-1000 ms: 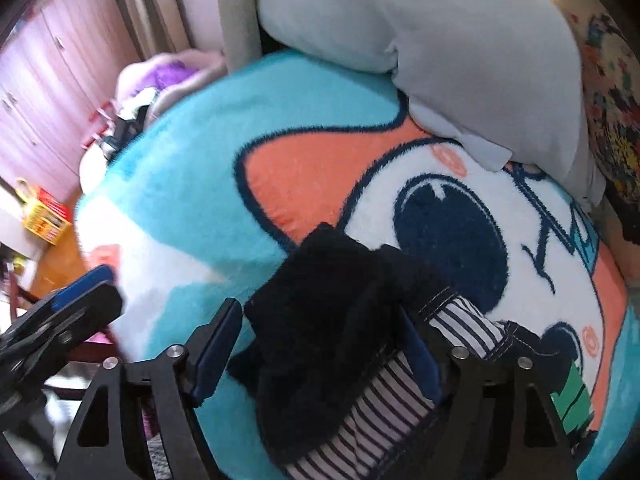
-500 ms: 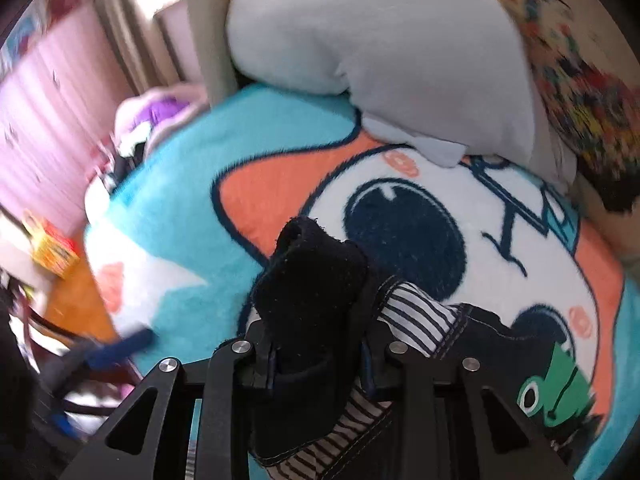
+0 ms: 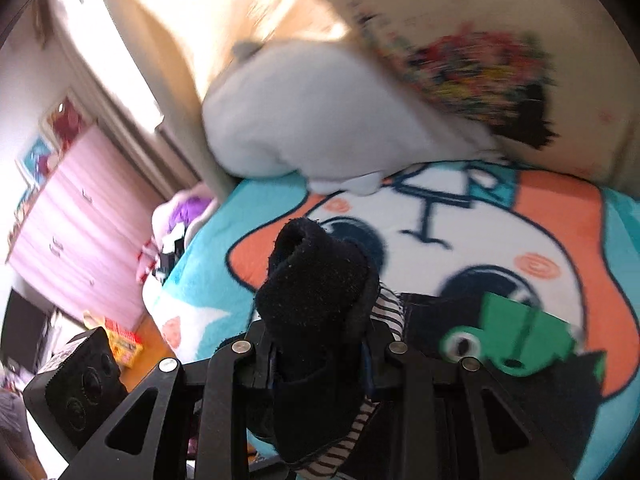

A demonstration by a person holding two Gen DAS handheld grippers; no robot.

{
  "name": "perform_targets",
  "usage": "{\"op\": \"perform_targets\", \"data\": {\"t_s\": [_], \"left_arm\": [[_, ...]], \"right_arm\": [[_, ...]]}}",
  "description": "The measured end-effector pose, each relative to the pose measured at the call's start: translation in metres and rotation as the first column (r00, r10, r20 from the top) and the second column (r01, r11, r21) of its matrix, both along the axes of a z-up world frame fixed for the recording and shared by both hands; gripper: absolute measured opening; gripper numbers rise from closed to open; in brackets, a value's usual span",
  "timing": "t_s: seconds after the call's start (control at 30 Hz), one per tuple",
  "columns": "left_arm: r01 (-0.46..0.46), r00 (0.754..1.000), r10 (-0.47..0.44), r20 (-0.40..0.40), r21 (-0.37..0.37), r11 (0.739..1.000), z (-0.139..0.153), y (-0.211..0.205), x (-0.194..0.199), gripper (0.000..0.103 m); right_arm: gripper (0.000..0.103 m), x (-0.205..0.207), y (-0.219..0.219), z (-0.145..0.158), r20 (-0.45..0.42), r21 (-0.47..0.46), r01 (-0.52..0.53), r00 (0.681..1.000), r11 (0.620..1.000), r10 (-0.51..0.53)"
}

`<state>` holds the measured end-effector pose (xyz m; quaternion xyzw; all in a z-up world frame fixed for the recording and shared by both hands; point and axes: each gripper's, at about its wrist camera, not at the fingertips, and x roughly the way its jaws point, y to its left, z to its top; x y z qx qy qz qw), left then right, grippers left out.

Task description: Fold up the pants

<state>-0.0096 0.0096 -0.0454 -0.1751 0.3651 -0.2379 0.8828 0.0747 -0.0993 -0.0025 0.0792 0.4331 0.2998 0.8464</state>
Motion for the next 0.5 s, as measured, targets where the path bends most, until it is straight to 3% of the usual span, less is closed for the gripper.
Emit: {"op": "perform_targets", "data": {"t_s": [0.23, 0.33, 0.37, 0.43, 0.5], "left_arm": [[0.109, 0.993, -0.109, -0.036, -0.003, 0.994, -0.004, -0.058, 0.013, 0.054], [0.137, 0.99, -0.136, -0.042, 0.011, 0.991, -0.002, -0.071, 0.012, 0.055], [0.152, 0.987, -0.151, -0.05, 0.01, 0.988, -0.001, -0.073, 0.01, 0.055], [0.171, 0.984, -0.171, -0.052, -0.003, 0.985, 0.003, -0.07, 0.008, 0.056], [0.173, 0.984, -0.174, -0.046, -0.016, 0.985, 0.007, -0.06, 0.004, 0.06]], "right_arm": [[0.033, -0.007, -0.088, -0.007, -0.002, 0.109, 0.131, 0.991, 0.985, -0.132], [0.042, -0.008, -0.125, -0.021, -0.038, 0.16, 0.193, 0.981, 0.968, -0.189], [0.053, -0.009, -0.136, -0.025, -0.05, 0.165, 0.22, 0.975, 0.962, -0.215], [0.064, -0.013, -0.159, -0.032, -0.054, 0.157, 0.288, 0.958, 0.945, -0.282], [0.064, -0.021, -0.186, -0.031, -0.038, 0.143, 0.379, 0.925, 0.914, -0.378]]}}
